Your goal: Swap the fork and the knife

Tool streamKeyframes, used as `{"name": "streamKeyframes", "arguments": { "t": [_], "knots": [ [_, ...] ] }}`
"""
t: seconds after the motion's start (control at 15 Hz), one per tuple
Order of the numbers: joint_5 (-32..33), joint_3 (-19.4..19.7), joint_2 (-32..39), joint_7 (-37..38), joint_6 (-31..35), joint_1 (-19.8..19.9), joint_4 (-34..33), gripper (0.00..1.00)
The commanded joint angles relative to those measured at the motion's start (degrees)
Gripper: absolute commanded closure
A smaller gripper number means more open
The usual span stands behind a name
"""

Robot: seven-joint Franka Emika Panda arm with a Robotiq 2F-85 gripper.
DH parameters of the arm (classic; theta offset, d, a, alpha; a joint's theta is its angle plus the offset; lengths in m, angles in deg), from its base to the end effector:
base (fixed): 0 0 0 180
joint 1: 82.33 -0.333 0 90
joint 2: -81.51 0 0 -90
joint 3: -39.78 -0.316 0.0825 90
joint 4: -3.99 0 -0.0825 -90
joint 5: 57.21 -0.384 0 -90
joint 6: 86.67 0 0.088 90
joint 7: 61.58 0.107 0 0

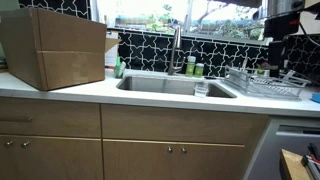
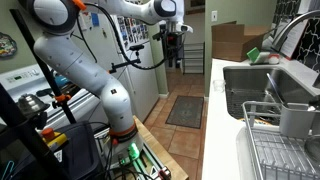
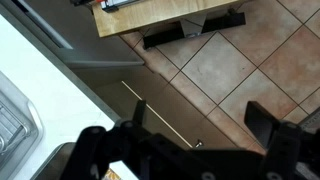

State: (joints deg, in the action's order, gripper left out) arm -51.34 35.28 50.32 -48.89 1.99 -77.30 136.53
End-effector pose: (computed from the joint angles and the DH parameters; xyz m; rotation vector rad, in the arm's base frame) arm 0.3622 -0.0107 0.5280 2.9406 -0.3509 -0.3090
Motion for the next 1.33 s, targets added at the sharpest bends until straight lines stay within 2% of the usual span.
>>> {"name": "streamKeyframes", "arguments": {
  "t": [0.0,0.13,0.27,0.4,0.6,0.8,0.93,1.0,1.27],
  "knots": [
    [0.32,0.75,0.08,0.35,-0.16,-0.94,-0.12,0.0],
    [2.14,0.4,0.34,0.26,-0.78,-0.6,-0.26,0.0],
    [7.17,2.66,1.49,-1.91,-1.55,1.54,-1.52,0.0],
    [17.7,4.6,2.09,-3.77,-2.17,4.31,-2.9,0.0],
    [32.82,9.07,4.16,-8.47,1.8,7.27,-4.47,0.0],
    [45.86,12.6,7.3,-9.59,4.55,9.04,-6.57,0.0],
    [49.06,15.3,9.02,-7.19,7.18,9.24,-8.47,0.0],
    [46.47,14.76,6.54,-8.35,5.04,7.78,-6.58,0.0],
    [48.28,15.92,8.74,-8.02,6.28,8.3,-8.55,0.0]
  ]
}}
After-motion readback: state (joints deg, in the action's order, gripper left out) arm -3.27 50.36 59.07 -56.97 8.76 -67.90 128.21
